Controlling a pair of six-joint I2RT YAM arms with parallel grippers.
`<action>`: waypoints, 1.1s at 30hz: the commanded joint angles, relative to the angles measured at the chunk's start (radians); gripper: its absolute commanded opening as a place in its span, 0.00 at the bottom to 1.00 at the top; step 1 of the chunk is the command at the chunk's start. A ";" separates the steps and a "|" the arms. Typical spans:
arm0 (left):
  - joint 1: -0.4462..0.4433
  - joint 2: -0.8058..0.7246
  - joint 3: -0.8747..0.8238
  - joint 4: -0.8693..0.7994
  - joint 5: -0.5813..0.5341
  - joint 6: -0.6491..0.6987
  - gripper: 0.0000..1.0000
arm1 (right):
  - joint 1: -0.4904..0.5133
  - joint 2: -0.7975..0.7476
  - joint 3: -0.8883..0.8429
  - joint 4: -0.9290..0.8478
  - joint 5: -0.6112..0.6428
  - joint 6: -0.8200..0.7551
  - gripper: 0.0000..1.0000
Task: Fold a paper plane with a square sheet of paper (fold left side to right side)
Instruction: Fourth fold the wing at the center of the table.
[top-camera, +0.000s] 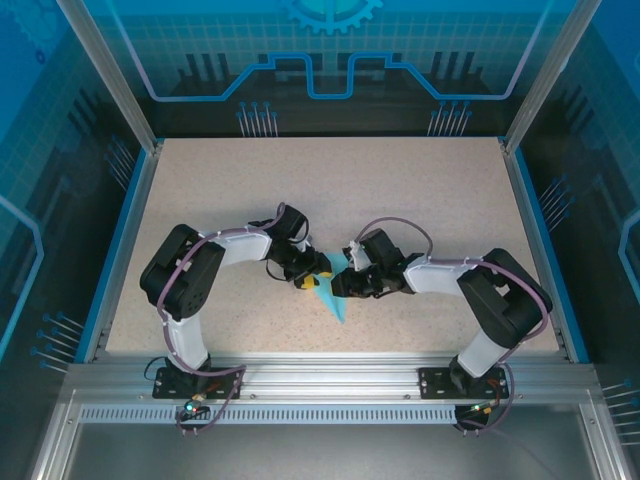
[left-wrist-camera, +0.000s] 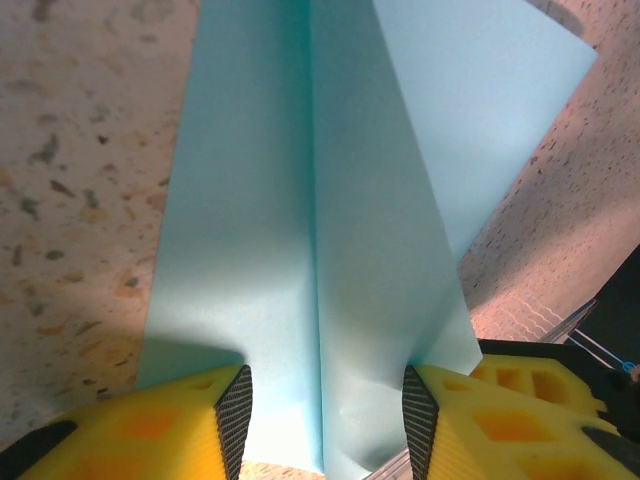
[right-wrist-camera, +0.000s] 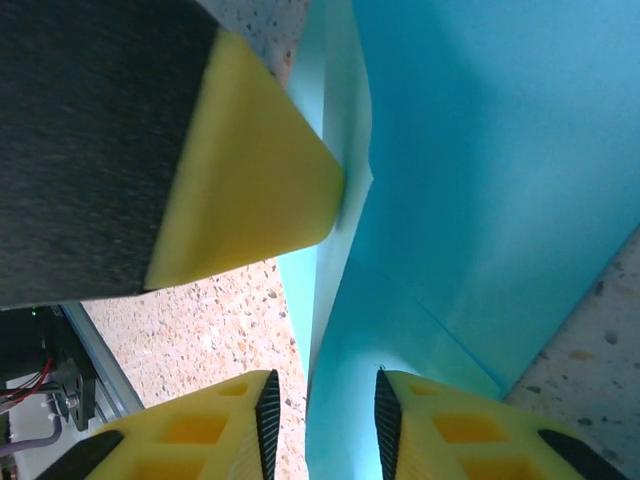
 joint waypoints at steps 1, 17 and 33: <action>-0.006 0.022 0.000 -0.049 -0.046 0.009 0.48 | -0.005 0.014 0.022 0.039 -0.033 0.017 0.30; -0.006 0.015 0.001 -0.064 -0.055 0.018 0.49 | -0.008 0.005 0.040 -0.108 0.063 -0.045 0.06; -0.006 0.012 0.008 -0.072 -0.057 0.021 0.50 | -0.015 0.015 0.051 -0.169 0.117 -0.063 0.07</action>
